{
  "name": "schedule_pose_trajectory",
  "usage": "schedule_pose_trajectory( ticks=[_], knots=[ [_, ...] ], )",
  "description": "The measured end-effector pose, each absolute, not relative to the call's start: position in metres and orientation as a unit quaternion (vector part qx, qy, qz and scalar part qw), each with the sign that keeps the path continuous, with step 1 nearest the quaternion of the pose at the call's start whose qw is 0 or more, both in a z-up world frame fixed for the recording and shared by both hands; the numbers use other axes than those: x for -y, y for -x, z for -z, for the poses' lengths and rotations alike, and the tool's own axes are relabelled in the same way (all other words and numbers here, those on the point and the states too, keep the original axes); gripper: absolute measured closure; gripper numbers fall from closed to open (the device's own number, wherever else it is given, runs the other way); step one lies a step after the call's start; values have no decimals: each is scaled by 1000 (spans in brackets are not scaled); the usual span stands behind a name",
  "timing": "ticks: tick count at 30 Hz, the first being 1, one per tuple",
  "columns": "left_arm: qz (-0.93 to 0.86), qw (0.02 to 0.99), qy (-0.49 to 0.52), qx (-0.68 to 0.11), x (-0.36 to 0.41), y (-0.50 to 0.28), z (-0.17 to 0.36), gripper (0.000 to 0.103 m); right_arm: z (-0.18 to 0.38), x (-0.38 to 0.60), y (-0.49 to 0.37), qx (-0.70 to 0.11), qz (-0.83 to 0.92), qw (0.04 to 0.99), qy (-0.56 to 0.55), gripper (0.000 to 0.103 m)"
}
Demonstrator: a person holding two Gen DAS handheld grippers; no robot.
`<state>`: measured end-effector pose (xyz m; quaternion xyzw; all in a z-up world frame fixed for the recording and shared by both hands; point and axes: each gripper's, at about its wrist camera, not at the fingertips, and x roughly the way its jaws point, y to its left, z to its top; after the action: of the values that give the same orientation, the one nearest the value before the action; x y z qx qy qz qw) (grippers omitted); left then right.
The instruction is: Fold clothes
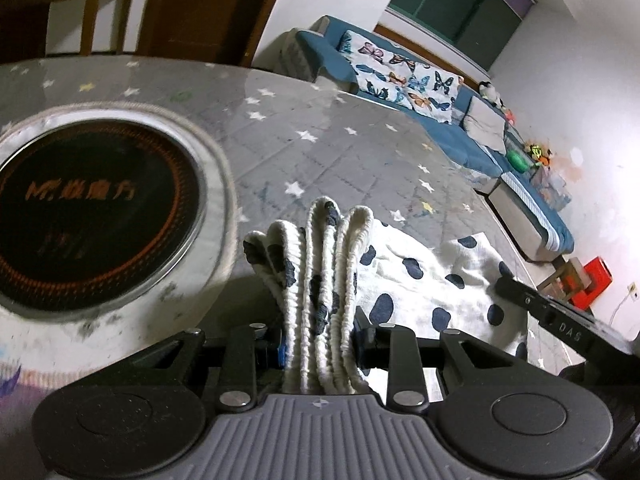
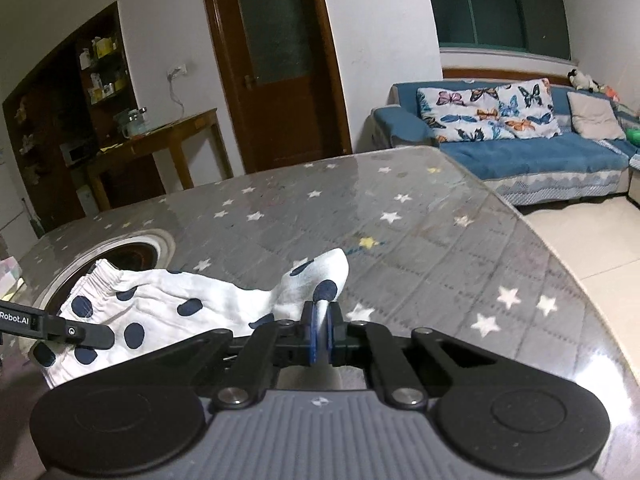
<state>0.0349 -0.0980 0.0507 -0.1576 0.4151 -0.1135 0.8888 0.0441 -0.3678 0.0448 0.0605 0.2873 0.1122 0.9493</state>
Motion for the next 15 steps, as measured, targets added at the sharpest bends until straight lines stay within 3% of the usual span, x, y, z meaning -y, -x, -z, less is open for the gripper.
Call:
schedule_pose_trajectory(
  ticks=[15],
  knots=[
    [134,893,128,-410,143,-83,-60,72,-67,389,-80,-262,-71,962,-24,99]
  ],
)
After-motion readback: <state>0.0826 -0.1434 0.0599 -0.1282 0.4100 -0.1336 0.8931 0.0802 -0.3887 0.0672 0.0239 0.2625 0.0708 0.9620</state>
